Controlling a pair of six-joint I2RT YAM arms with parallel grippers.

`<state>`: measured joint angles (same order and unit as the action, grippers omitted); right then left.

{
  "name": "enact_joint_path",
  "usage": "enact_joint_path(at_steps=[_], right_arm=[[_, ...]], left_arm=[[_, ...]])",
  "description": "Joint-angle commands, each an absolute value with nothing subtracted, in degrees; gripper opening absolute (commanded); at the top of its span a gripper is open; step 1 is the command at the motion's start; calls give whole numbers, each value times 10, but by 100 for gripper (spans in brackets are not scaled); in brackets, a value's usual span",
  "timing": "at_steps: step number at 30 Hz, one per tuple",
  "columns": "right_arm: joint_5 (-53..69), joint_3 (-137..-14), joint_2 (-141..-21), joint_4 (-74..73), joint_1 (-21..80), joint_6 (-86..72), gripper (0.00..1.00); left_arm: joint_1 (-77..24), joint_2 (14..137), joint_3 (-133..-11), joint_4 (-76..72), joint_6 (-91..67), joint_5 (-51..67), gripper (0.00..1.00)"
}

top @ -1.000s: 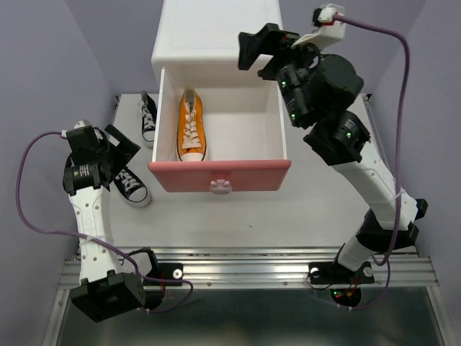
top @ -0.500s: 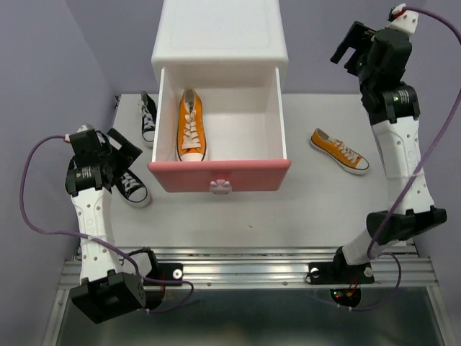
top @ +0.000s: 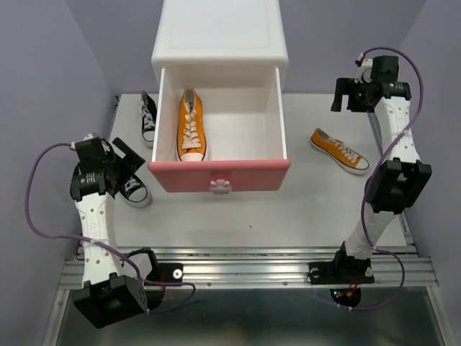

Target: Place and organize the shoes in the shoe cabinet

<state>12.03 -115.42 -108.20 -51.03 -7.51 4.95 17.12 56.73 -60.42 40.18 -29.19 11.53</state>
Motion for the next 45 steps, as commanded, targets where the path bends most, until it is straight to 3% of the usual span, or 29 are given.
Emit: enact_joint_path(at_steps=[1, 13, 27, 38, 45], right_arm=[[148, -1158, -1099, -506, -83, 113, 100], [84, -1136, -1180, -509, -83, 163, 100], [-18, -1045, -1175, -483, -83, 173, 100], [-5, -1053, -1205, -474, -77, 176, 99], [28, -1065, -1221, -469, -72, 169, 92]], left_arm=[[173, 544, -577, 401, -274, 112, 99], [173, 546, -516, 335, -261, 109, 99], [173, 542, -476, 278, -272, 93, 99], [173, 553, -458, 242, -279, 99, 99], [173, 555, -455, 238, -276, 93, 99]])
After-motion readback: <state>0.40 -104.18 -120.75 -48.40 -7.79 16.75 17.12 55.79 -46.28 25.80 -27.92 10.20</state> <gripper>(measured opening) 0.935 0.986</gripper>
